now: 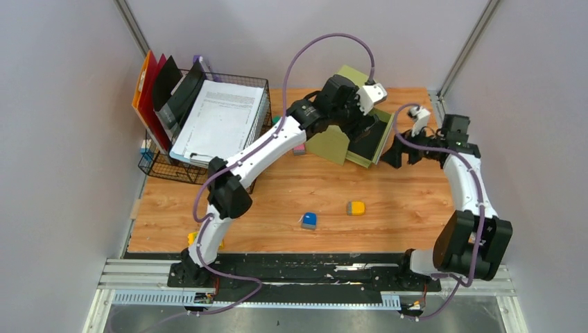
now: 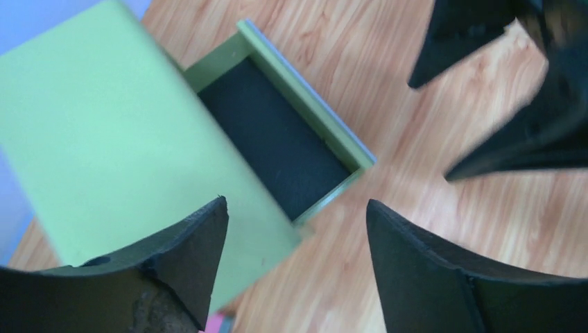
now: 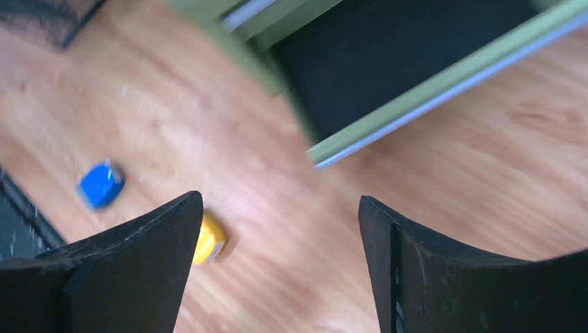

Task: Organize the desk
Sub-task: Pick up the stationery from the center of the board.

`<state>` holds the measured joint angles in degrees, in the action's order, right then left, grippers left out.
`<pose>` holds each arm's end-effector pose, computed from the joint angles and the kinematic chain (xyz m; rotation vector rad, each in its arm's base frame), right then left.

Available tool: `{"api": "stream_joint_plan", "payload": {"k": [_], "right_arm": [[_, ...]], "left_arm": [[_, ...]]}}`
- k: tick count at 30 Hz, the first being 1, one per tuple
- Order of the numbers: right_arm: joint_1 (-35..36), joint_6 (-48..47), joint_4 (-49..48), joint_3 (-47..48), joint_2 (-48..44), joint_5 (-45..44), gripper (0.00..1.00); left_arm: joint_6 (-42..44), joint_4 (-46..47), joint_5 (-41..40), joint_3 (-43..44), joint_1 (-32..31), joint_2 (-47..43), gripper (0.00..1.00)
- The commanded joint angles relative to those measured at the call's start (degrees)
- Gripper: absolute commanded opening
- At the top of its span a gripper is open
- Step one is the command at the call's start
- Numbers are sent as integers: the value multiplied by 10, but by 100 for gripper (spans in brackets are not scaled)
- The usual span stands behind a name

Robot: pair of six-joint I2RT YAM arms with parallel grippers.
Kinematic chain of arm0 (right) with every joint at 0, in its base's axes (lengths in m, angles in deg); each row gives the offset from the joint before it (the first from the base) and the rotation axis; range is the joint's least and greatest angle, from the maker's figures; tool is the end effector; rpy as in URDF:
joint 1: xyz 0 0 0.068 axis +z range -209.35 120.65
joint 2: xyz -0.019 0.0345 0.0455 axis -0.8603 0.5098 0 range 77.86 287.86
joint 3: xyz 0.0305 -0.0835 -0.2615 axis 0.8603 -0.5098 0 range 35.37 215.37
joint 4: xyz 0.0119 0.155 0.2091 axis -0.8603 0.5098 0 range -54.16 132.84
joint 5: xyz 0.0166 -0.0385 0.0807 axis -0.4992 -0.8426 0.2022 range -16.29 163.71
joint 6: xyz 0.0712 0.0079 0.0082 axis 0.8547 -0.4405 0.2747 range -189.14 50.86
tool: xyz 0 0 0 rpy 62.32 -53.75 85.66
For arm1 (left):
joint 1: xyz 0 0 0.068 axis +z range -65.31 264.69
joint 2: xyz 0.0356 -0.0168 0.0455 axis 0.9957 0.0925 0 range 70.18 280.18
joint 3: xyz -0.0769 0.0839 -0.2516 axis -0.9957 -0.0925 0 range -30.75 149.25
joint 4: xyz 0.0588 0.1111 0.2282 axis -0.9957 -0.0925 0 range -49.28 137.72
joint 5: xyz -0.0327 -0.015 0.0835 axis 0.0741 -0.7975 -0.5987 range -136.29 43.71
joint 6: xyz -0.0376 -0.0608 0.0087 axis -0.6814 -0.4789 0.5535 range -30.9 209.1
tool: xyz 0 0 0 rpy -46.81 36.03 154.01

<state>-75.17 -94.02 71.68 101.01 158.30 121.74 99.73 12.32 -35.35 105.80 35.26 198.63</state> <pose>0.2998 -0.0389 0.2849 -0.5122 2.1201 0.6319 0.3407 -0.4154 0.3560 1.1520 1.7493 -0.6120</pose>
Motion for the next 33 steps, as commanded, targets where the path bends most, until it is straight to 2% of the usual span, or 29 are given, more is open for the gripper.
{"api": "stream_joint_plan", "payload": {"k": [1,3,4,9,12,18,26,29,30,33], "right_arm": [[78,-156,75,-81,-89,-10,86],[117,-168,75,-117,-110,-37,89],[140,-171,74,-133,-114,-49,90],[262,-177,43,-188,-96,-123,90],[307,-181,17,-201,-64,-172,90],[358,-180,4,-189,15,-232,89],[424,-155,-20,-209,50,-294,84],[443,-135,-28,-209,68,-326,73],[444,-130,-29,-207,74,-333,65],[444,-125,-30,-194,85,-377,32]], "left_arm": [[17,-68,-37,-50,38,-118,88],[-1,-79,-38,-86,68,-151,97],[-8,-90,-38,-95,88,-160,99],[-27,-122,-35,-158,148,-211,100],[-44,-121,-13,-191,182,-238,100],[-49,-116,-2,-236,202,-272,100],[-50,-106,2,-263,202,-291,100],[-48,-107,-1,-263,203,-293,100],[-48,-107,-2,-263,203,-293,100],[-44,-107,-2,-263,203,-297,100]]}}
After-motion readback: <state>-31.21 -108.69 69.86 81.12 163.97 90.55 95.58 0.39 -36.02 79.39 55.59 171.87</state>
